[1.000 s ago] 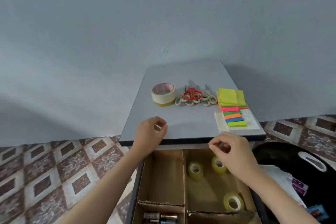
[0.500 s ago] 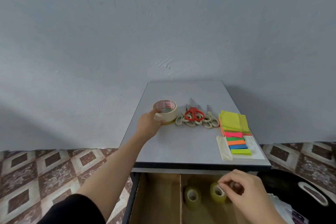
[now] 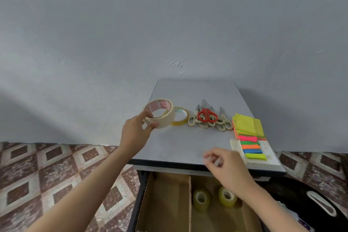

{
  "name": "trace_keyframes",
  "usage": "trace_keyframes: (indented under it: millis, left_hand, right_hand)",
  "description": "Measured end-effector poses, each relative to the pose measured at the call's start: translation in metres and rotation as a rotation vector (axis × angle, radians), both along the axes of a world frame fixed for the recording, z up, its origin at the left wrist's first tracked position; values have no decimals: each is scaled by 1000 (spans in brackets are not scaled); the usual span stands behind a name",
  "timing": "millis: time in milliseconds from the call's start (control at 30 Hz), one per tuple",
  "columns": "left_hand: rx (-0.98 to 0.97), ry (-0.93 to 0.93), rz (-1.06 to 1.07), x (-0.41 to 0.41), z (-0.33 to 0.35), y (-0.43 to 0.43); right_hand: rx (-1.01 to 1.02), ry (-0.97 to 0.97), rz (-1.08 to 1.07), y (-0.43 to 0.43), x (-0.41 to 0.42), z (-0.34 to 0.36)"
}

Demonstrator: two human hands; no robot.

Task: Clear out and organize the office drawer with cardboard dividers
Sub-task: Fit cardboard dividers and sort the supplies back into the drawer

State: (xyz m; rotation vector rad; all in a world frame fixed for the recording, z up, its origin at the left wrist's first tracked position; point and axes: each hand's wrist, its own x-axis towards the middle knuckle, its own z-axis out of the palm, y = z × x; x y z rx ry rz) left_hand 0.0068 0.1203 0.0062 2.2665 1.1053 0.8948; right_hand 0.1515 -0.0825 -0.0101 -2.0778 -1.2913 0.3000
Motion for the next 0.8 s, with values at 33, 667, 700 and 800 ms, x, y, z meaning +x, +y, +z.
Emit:
trace_keyframes:
  millis: [33, 667, 700, 800]
  left_hand:
    - [-11, 15, -1, -8, -2, -2]
    - [-88, 26, 48, -94, -18, -8]
    - [-93, 31, 48, -96, -20, -9]
    - [-110, 33, 54, -105, -23, -14]
  right_hand:
    - [0, -14, 4, 16, 0, 1]
    - [-292, -311, -35, 161, 5, 0]
    - [-269, -315, -27, 159, 3, 1]
    - [-231, -315, -7, 145, -7, 0]
